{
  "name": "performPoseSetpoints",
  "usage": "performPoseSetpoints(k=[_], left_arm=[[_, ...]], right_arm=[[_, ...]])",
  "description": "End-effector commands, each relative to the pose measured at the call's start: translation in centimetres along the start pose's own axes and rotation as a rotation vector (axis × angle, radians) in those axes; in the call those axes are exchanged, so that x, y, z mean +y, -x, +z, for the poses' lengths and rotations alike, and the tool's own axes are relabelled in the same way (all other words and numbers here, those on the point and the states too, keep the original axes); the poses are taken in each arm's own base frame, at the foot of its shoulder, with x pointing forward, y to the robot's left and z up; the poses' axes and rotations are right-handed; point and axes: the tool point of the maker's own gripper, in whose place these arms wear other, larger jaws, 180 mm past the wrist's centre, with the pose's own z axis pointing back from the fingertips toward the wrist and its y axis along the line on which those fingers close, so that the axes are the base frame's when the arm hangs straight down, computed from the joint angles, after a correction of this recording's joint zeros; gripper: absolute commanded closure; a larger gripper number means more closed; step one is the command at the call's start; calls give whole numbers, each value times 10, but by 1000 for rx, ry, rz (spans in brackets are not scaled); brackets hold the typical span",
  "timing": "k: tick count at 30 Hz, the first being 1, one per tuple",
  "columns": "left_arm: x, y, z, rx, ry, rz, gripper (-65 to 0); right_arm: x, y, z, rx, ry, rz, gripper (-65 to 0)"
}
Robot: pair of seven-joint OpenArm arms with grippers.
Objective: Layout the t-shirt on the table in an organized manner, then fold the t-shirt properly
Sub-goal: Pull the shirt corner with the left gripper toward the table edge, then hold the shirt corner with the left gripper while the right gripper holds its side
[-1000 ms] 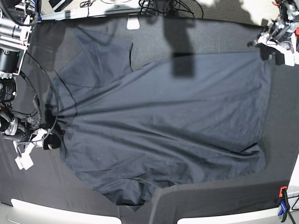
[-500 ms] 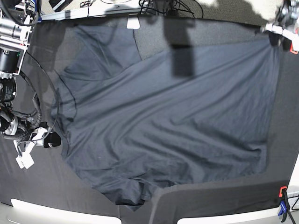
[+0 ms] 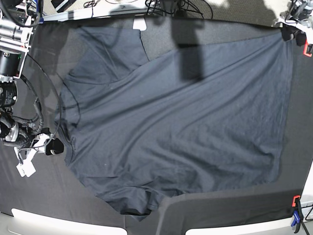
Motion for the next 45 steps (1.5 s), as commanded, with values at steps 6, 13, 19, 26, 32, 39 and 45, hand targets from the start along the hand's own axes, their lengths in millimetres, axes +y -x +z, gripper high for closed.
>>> performPoseSetpoints(k=[6, 13, 19, 26, 32, 39, 45], left_arm=[[-11, -55, 16, -144, -7, -143, -207], [-12, -78, 21, -184, 0, -381, -207], [-14, -108, 25, -206, 84, -579, -203], [-41, -119, 22, -212, 203, -838, -200], [-64, -80, 3, -58, 304, -1193, -200], [-72, -48, 3, 38, 390, -1311, -197], [-60, -19, 15, 137, 444, -1349, -187]], right_arm=[[19, -49, 20, -162, -82, 34, -190], [69, -62, 44, -181, -119, 231, -190], [100, -30, 52, -138, -136, 324, -190], [88, 16, 55, -95, -110, 216, -190], [72, 21, 66, -158, -59, 115, -190], [63, 20, 73, -171, -31, 93, -190], [63, 20, 73, -172, -31, 93, -190]])
